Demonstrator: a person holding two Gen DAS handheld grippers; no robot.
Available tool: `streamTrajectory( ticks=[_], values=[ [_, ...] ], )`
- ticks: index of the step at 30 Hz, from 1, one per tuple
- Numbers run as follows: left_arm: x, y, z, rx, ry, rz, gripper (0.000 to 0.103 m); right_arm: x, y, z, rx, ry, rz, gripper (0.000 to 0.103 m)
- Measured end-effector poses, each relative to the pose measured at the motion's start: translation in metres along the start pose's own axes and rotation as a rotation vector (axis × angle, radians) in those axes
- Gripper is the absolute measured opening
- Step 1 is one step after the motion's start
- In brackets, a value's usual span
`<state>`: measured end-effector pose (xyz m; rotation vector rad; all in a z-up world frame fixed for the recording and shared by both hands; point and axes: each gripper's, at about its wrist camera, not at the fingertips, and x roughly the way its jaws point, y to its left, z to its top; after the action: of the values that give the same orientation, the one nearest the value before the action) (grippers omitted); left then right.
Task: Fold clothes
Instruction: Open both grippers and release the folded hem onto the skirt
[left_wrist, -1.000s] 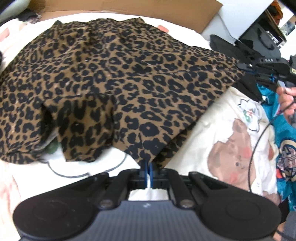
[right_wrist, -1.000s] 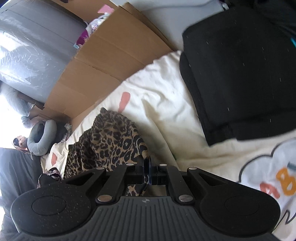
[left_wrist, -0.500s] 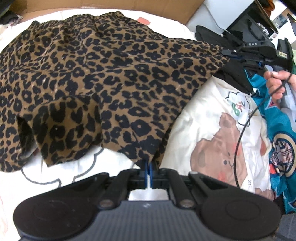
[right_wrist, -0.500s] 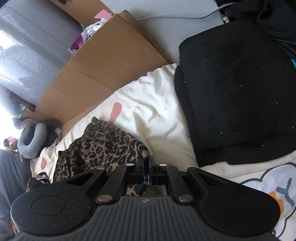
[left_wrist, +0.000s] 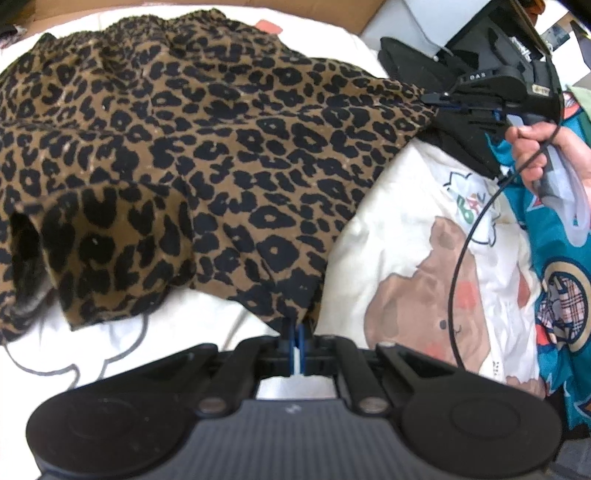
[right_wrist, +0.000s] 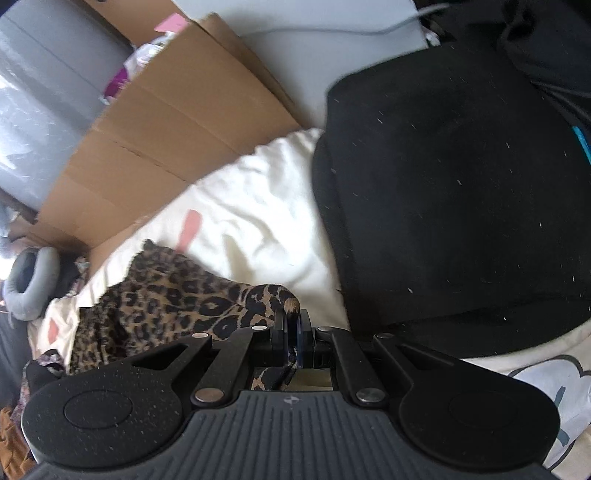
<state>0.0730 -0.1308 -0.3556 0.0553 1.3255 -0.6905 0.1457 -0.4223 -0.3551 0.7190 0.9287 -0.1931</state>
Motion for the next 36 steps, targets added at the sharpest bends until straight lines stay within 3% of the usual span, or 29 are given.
streamTrajectory(
  ticks=[6, 9, 16, 22, 27, 32, 36],
  values=[
    [0.008, -0.001, -0.006, 0.039, 0.01, 0.033, 0.003, 0.015, -0.003, -0.015, -0.002, 0.015, -0.079, 0.007],
    [-0.004, -0.002, -0.007, 0.055, -0.01, 0.009, 0.013, 0.008, 0.003, -0.017, -0.045, -0.002, -0.114, 0.013],
    [-0.032, 0.001, -0.006, 0.058, -0.059, -0.056, 0.023, -0.011, 0.031, -0.028, -0.117, -0.001, -0.078, 0.024],
    [-0.065, 0.026, -0.001, 0.022, -0.177, 0.03, 0.023, -0.026, 0.056, -0.04, -0.177, 0.002, -0.044, 0.024],
    [-0.084, 0.048, 0.003, -0.026, -0.231, 0.087, 0.024, -0.032, 0.08, -0.052, -0.206, 0.012, 0.004, 0.024],
    [-0.075, 0.067, -0.002, -0.044, -0.229, 0.146, 0.03, -0.037, 0.103, -0.067, -0.237, 0.044, 0.047, 0.024],
    [-0.063, 0.076, -0.01, -0.044, -0.218, 0.139, 0.03, -0.034, 0.122, -0.084, -0.272, 0.092, 0.088, 0.024]
  ],
)
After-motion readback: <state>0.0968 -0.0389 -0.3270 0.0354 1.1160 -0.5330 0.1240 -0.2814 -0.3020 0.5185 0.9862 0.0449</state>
